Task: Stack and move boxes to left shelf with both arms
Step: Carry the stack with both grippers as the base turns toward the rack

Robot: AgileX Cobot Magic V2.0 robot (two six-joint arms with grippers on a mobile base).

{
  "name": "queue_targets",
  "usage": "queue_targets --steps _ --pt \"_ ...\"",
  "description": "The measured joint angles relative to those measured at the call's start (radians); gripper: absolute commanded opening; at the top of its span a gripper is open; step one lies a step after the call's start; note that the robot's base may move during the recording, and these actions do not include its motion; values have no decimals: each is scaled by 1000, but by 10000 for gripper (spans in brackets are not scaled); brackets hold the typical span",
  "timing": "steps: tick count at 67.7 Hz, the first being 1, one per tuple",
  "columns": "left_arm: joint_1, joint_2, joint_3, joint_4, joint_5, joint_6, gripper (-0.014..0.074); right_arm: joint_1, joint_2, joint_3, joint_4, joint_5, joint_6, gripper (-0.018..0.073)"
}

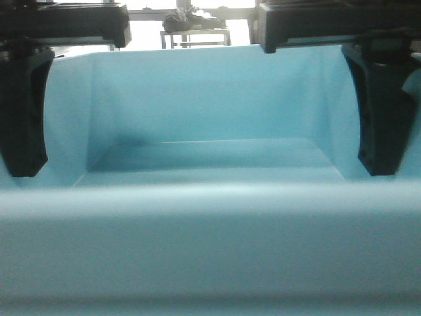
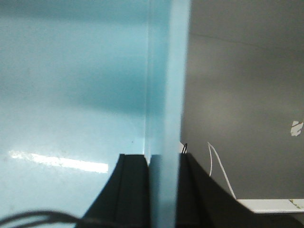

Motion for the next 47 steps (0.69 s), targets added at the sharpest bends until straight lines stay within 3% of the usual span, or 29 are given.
queue_targets --steps 47 --pt "0 0 0 6 -5 0 -4 0 0 0 -2 0 1 55"
